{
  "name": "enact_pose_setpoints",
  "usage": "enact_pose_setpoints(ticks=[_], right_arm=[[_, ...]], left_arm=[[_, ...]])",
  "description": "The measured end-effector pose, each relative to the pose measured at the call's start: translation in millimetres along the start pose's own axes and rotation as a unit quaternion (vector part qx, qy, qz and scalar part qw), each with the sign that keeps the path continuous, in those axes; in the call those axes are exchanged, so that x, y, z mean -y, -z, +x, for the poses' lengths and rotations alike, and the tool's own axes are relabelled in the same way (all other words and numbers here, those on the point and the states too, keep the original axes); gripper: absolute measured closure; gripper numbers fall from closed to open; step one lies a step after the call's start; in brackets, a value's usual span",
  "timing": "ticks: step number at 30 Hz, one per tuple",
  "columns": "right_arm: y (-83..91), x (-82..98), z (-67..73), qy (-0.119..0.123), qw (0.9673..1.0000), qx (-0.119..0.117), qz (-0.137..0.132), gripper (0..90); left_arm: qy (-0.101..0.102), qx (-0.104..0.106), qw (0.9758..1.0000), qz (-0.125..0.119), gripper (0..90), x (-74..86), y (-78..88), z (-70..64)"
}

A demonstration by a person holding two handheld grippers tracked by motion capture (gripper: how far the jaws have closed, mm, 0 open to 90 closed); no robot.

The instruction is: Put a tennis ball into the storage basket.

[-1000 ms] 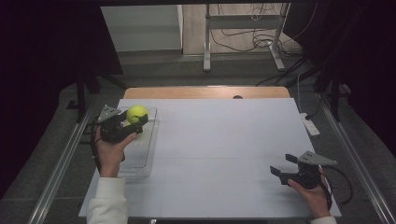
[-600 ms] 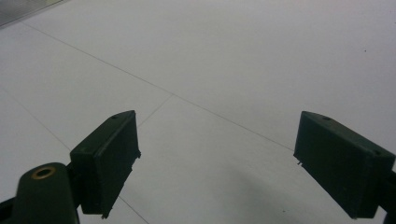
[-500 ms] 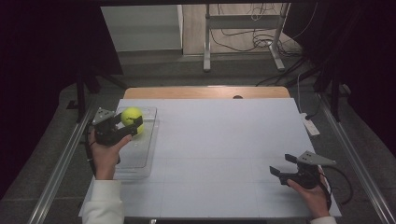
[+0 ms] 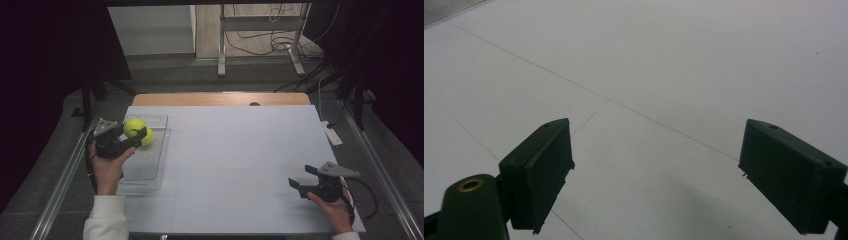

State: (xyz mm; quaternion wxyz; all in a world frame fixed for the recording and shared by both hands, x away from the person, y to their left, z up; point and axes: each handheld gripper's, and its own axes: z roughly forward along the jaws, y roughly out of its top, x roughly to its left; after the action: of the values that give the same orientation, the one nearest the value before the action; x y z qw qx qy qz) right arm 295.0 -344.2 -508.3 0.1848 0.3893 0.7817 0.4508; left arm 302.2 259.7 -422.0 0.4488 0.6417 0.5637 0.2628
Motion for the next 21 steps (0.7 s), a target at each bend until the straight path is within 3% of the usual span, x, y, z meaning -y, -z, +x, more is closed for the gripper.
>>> enact_pose_setpoints(ticks=[21], right_arm=[[-0.4, 0.1, 0.2, 0.001, 1.0, 0.0, 0.003, 14.0]], left_arm=[[0.003, -0.01, 0.9995, 0.03, 26.9, 8.2, -3.3, 7.1]])
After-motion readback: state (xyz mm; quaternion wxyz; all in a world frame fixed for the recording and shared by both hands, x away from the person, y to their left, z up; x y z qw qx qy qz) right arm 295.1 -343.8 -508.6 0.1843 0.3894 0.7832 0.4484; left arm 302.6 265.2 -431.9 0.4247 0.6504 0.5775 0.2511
